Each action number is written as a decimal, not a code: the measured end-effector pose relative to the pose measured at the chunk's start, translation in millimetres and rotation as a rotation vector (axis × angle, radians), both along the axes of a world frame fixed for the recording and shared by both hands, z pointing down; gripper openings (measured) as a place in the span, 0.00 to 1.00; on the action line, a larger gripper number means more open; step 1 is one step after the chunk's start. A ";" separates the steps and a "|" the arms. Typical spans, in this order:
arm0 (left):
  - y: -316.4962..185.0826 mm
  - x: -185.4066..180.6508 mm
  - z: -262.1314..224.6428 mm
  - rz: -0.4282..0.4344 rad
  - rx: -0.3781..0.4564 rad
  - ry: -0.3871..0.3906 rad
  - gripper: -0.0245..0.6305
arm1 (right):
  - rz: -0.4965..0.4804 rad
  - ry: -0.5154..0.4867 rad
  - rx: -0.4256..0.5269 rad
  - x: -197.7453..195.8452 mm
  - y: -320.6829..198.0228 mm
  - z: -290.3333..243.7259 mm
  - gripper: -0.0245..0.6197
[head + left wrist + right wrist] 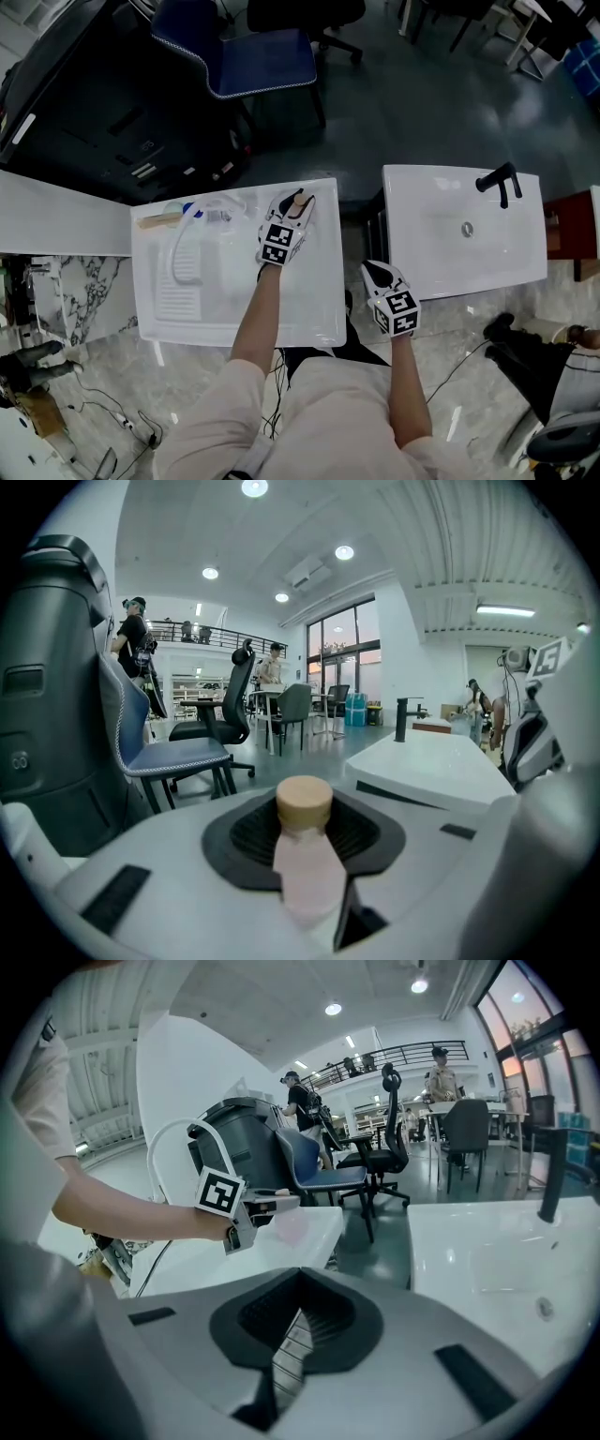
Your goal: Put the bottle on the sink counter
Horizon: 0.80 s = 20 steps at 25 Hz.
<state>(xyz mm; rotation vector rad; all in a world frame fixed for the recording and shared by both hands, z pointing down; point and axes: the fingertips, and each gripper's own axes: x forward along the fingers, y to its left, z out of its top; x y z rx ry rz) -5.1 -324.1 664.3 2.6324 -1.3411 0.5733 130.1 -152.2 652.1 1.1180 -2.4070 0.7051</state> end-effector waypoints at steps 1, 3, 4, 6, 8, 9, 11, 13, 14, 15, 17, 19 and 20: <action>0.3 0.4 0.5 0.003 0.003 0.000 0.23 | 0.000 0.000 0.001 -0.3 -0.1 -0.5 0.05; 0.8 1.4 1.2 0.003 0.001 0.000 0.23 | 0.001 0.001 0.000 -0.8 0.6 -0.6 0.05; 0.6 1.8 0.0 0.002 0.002 0.000 0.23 | 0.000 0.001 -0.001 -1.2 1.0 -0.5 0.05; -0.4 2.0 -1.3 -0.003 0.002 -0.002 0.23 | 0.001 0.001 0.000 -1.5 1.0 -0.9 0.05; -0.8 1.6 -0.3 -0.010 -0.001 -0.002 0.24 | 0.002 0.001 0.000 -1.5 1.5 -1.6 0.05; -1.2 1.5 -0.6 -0.013 -0.003 0.001 0.24 | 0.002 0.001 0.001 -1.6 1.9 -1.8 0.05; -2.2 1.2 -1.3 -0.020 -0.010 0.008 0.24 | 0.002 0.000 -0.001 -1.3 3.0 -1.8 0.05; -3.4 1.3 -2.1 -0.026 -0.016 0.008 0.24 | 0.006 -0.003 -0.005 -0.1 4.1 -1.2 0.05; -3.8 1.6 -2.1 -0.026 -0.018 0.006 0.24 | 0.011 -0.006 -0.007 0.7 4.6 -1.0 0.05; -4.3 1.9 -1.9 -0.027 -0.019 0.004 0.25 | 0.016 -0.009 -0.009 1.4 5.0 -0.9 0.05; -5.2 1.3 -0.6 -0.031 -0.026 0.009 0.26 | 0.024 -0.013 -0.010 1.5 6.3 -1.1 0.05; -6.6 0.1 1.1 -0.036 -0.036 0.027 0.32 | 0.024 -0.013 -0.010 0.5 8.5 -1.5 0.05; -7.3 0.0 1.4 -0.035 -0.037 0.030 0.33 | 0.023 -0.011 -0.009 0.4 9.9 -1.6 0.05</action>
